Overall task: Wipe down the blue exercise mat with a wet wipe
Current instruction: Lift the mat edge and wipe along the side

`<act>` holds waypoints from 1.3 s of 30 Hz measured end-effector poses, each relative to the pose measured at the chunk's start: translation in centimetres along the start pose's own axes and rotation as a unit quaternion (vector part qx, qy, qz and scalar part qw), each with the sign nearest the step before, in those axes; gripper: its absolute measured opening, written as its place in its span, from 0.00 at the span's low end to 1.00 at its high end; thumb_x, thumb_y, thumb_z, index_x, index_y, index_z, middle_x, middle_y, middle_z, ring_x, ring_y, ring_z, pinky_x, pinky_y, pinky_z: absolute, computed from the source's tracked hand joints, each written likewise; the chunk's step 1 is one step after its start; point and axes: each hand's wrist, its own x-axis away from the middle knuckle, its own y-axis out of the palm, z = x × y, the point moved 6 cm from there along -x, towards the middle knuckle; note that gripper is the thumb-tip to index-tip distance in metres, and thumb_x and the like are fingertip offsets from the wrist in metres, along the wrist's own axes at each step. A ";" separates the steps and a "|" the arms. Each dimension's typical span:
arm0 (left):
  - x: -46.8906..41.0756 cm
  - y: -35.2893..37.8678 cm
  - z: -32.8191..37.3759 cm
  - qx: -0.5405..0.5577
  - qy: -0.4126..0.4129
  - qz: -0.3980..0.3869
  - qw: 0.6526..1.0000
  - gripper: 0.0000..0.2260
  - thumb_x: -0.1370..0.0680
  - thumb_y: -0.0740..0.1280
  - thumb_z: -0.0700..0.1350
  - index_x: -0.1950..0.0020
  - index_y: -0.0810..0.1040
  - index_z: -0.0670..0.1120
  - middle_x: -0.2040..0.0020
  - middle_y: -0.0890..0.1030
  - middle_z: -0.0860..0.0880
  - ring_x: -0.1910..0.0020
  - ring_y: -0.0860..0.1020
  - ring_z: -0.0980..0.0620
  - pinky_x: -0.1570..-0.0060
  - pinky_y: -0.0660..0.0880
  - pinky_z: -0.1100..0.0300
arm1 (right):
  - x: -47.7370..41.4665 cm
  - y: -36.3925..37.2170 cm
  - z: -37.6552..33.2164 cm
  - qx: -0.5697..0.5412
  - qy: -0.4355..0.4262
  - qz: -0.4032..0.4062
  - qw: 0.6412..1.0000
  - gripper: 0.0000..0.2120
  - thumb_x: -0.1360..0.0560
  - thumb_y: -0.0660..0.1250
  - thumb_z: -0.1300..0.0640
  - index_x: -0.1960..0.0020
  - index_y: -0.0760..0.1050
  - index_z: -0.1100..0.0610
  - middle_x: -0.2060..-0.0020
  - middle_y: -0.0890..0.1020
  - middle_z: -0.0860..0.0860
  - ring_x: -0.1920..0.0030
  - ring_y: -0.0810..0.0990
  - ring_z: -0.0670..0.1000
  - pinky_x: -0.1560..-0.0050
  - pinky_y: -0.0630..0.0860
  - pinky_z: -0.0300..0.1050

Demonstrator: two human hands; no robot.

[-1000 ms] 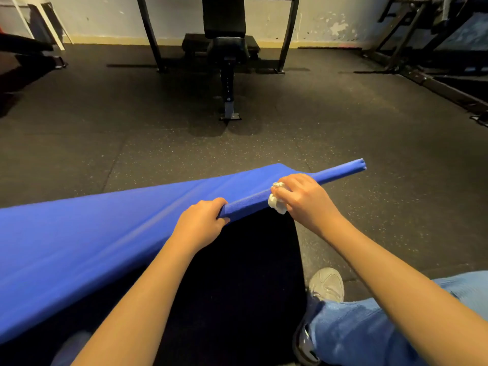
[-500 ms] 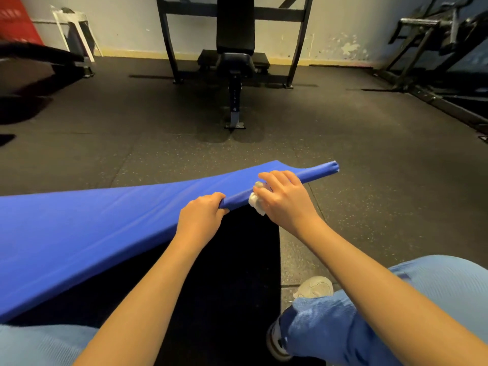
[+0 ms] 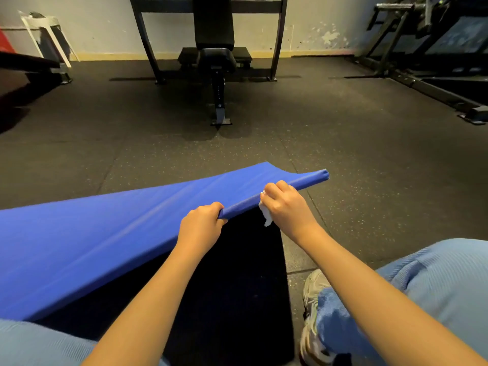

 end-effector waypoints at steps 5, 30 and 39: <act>0.6 1.5 0.3 -0.011 0.018 -0.032 0.999 0.09 0.22 0.62 0.48 0.43 0.75 0.49 0.49 0.80 0.48 0.50 0.76 0.43 0.57 0.69 0.55 | 3.1 0.2 2.2 -0.010 0.031 -0.011 0.999 0.06 0.30 0.63 0.70 0.63 0.75 0.62 0.63 0.78 0.57 0.67 0.73 0.57 0.67 0.75 0.51; -1.2 3.3 5.0 -0.023 0.109 -0.029 0.993 0.11 0.22 0.63 0.49 0.41 0.73 0.50 0.49 0.81 0.52 0.51 0.77 0.44 0.57 0.73 0.54 | 3.6 -0.3 4.8 -0.001 -0.041 0.010 0.999 0.07 0.26 0.63 0.70 0.59 0.76 0.63 0.63 0.77 0.58 0.64 0.75 0.58 0.60 0.74 0.53; -0.7 4.3 5.0 -0.016 0.112 -0.030 0.993 0.08 0.23 0.62 0.48 0.45 0.72 0.49 0.51 0.80 0.51 0.54 0.76 0.43 0.59 0.72 0.54 | 5.2 -1.3 8.2 -0.012 0.038 0.040 0.998 0.13 0.30 0.66 0.72 0.56 0.65 0.59 0.63 0.76 0.57 0.65 0.72 0.58 0.61 0.70 0.50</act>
